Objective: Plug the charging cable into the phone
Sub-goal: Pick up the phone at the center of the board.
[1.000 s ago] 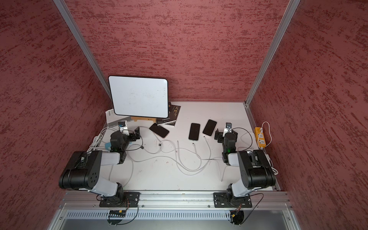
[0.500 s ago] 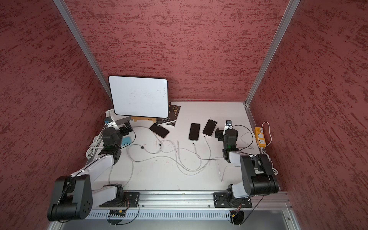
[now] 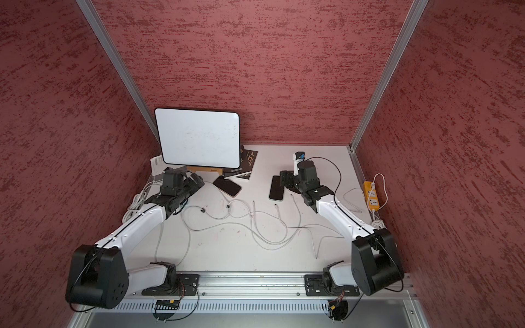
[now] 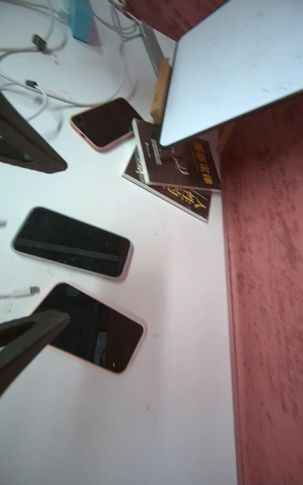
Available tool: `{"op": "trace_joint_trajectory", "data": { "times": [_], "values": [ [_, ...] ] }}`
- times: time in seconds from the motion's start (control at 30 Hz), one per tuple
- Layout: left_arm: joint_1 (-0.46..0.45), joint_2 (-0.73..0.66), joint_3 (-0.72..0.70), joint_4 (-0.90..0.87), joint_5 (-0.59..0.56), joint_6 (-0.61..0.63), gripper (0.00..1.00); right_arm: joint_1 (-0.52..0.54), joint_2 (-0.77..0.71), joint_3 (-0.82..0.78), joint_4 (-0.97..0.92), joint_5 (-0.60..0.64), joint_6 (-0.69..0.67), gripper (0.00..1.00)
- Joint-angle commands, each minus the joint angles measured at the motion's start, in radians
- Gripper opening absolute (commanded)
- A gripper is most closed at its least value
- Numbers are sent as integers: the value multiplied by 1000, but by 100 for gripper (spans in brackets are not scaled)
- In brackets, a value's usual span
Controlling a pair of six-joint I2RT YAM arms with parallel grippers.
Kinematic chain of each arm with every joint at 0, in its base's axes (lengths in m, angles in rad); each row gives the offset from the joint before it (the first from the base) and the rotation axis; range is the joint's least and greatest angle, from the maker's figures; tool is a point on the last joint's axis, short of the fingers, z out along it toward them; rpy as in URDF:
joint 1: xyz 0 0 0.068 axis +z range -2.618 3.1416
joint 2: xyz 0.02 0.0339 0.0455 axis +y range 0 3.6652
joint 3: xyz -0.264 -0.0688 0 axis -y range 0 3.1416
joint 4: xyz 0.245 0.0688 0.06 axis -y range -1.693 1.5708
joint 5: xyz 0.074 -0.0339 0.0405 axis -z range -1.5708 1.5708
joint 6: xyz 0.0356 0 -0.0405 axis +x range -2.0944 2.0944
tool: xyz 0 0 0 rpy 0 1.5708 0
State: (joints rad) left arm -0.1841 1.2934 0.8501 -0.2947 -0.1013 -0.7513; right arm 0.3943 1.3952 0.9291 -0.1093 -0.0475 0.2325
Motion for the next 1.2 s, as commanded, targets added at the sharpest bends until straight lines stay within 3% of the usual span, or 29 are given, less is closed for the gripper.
{"op": "trace_joint_trajectory", "data": {
  "times": [0.0,0.17,0.4,0.73,1.17],
  "values": [
    [-103,104,149,-284,-100,-141,100,75,15,36,-146,-53,-1,87],
    [-224,375,402,-436,-127,-204,100,106,30,44,-177,-54,-11,88],
    [-276,682,709,-557,-111,-219,100,112,23,-4,-144,-34,-10,90],
    [-279,824,777,-552,-94,-263,100,113,56,4,-128,-60,9,92],
    [-290,888,819,-566,-135,-263,100,114,99,11,-122,-107,16,96]
  ]
}}
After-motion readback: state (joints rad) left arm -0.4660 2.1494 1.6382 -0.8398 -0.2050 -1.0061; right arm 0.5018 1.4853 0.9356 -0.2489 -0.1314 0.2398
